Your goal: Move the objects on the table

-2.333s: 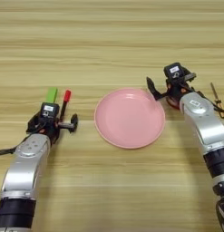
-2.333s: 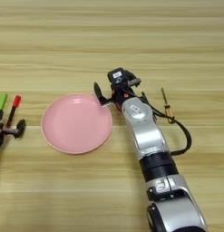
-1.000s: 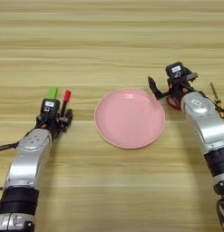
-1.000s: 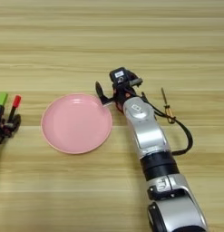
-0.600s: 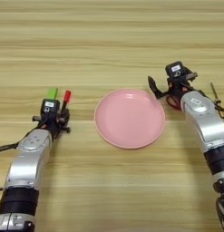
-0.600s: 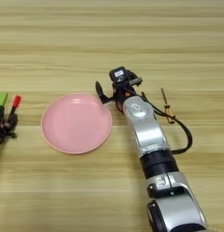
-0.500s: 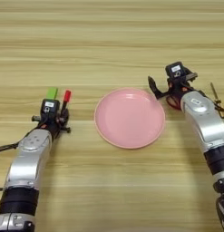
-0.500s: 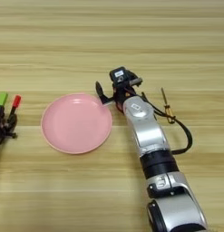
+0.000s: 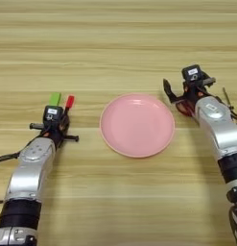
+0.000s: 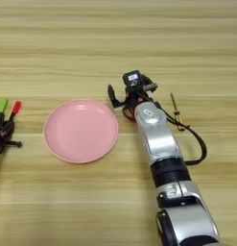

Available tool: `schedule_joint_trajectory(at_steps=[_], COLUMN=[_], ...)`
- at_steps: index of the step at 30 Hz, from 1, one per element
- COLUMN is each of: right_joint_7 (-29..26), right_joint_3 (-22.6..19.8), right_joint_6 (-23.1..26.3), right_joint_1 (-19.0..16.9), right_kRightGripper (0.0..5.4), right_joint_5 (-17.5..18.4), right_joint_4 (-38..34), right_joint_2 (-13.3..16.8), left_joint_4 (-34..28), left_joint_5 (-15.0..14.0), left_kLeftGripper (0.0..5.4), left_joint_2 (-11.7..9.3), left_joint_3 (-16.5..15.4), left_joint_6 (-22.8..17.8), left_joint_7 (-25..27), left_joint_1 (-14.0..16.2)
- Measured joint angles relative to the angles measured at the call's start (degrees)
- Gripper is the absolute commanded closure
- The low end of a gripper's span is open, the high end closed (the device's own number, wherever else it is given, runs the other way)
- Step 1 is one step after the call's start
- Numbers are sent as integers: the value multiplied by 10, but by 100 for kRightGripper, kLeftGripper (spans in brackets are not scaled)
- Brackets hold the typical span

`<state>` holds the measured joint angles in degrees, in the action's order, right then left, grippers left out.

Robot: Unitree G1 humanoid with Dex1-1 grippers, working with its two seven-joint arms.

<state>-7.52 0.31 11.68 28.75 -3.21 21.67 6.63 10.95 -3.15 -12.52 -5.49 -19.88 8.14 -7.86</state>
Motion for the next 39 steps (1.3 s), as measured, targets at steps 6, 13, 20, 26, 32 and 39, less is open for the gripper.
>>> schedule_joint_trajectory(at_steps=[6, 13, 20, 26, 32, 39], right_joint_7=[15, 34, 48, 57, 58, 58], right_joint_3=[-10, -23, -37, -44, -47, -47], right_joint_6=[-11, -21, -29, -36, -41, -46], right_joint_1=[4, 8, 17, 19, 21, 22], right_kRightGripper=[0, 0, 0, 0, 0, 0], right_joint_5=[4, 5, 6, 8, 9, 12], right_joint_4=[18, 30, 35, 41, 50, 51], right_joint_2=[1, 1, 2, 3, 4, 5], left_joint_4=[0, 0, -2, -7, -27, -70], left_joint_5=[0, -3, -9, -12, -20, -30], left_kLeftGripper=[500, 500, 501, 501, 501, 501], left_joint_2=[0, 0, 1, 2, 5, 7], left_joint_3=[0, -1, -3, -2, -1, 1], left_joint_6=[0, 0, 0, 5, 16, 22], left_joint_7=[0, 0, 1, 8, 22, 38], left_joint_1=[0, 0, 2, 7, 13, 21])
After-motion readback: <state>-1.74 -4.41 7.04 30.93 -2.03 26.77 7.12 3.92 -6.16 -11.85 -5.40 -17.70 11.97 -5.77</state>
